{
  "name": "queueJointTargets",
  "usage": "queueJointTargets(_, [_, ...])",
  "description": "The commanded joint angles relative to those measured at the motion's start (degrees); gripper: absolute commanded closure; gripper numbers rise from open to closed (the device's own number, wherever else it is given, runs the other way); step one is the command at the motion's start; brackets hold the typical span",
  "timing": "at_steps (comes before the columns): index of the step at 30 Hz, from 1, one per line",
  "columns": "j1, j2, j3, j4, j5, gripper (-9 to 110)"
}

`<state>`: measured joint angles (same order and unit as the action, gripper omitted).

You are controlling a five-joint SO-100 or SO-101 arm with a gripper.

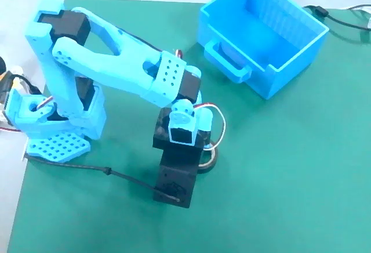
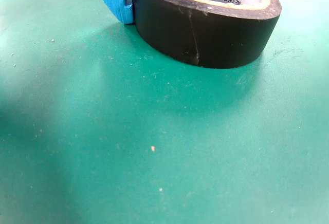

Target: Put the tape in the box

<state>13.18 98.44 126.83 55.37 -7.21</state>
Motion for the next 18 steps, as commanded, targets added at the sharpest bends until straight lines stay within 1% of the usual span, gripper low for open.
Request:
queueJointTargets(1, [1.9,2.0,-3.3,0.7,-0.7,102])
queueJointTargets(4, [2.9,4.7,-5.1,3.4,-0.8,102])
queueJointTargets(8, [3.0,10.6,-10.1,10.2,-0.4,102])
queueJointTargets(13, [2.6,16.3,-23.7,22.2,-0.3,102])
queueJointTargets(18, [0.7,16.3,-40.4,32.0,0.0,102])
